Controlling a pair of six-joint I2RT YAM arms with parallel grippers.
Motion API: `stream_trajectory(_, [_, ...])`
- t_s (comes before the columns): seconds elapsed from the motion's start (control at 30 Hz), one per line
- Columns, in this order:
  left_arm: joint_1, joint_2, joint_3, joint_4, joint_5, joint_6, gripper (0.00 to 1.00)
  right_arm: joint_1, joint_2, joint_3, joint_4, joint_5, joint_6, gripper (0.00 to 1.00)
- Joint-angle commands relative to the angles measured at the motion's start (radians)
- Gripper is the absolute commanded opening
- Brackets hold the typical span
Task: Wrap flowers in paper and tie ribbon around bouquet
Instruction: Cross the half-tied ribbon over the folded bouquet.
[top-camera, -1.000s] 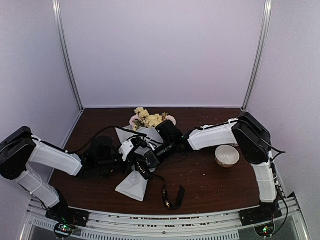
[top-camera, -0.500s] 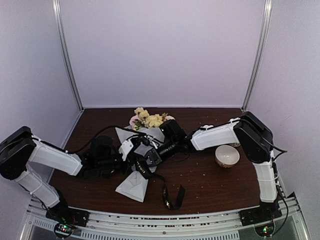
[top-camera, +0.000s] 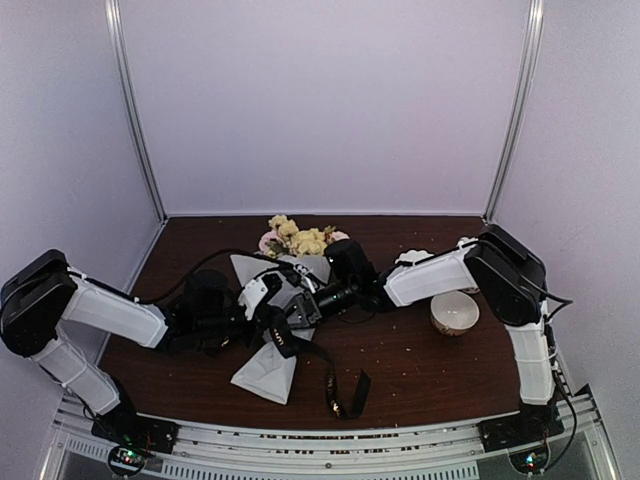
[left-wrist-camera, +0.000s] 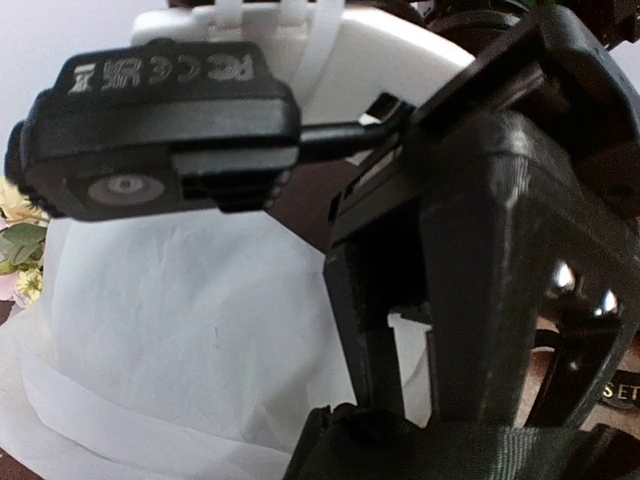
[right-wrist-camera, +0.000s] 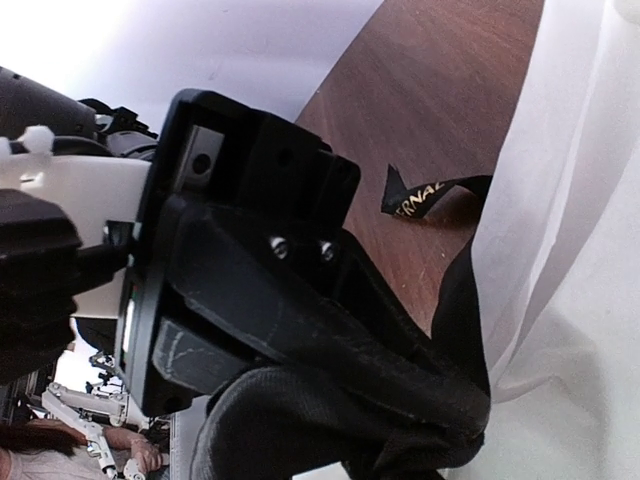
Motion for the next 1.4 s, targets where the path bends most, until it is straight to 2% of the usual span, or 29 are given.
stream_trajectory(0.0, [0.004,0.01,0.025,0.007,0.042,-0.009,0.0,0.015,0.005,0.08,-0.273,0.101,-0.216,0.27])
stream_trajectory(0.2, [0.008,0.002,0.019,0.006,0.056,-0.011,0.0,0.012,-0.005,0.1,-0.426,0.181,-0.322,0.24])
stream_trajectory(0.37, [0.008,0.003,0.019,0.006,0.049,-0.018,0.0,0.019,0.013,0.121,-0.412,0.143,-0.315,0.24])
stream_trajectory(0.57, [0.01,-0.005,0.017,-0.001,0.042,-0.018,0.0,0.014,0.0,0.127,-0.397,0.123,-0.309,0.01])
stream_trajectory(0.83, [0.014,-0.01,0.017,-0.01,-0.009,-0.037,0.01,0.003,-0.041,0.099,-0.4,0.138,-0.305,0.0])
stream_trajectory(1.03, [0.03,-0.038,-0.001,-0.011,-0.039,-0.086,0.21,0.002,-0.058,0.086,-0.399,0.15,-0.304,0.0])
stream_trajectory(1.07, [0.036,-0.044,-0.008,-0.004,-0.035,-0.094,0.26,0.002,-0.057,0.086,-0.399,0.151,-0.305,0.0])
stream_trajectory(1.13, [0.041,-0.054,-0.017,0.001,-0.037,-0.103,0.44,0.002,-0.058,0.086,-0.408,0.152,-0.308,0.0])
stream_trajectory(1.17, [0.043,-0.059,-0.02,0.001,-0.039,-0.107,0.49,0.002,-0.06,0.086,-0.412,0.154,-0.31,0.0])
stream_trajectory(1.23, [0.055,-0.067,-0.028,0.008,-0.046,-0.123,0.54,0.002,-0.068,0.086,-0.42,0.161,-0.314,0.0])
stream_trajectory(1.37, [0.126,-0.086,-0.041,0.026,-0.021,-0.216,0.58,0.002,-0.078,0.086,-0.429,0.179,-0.315,0.0])
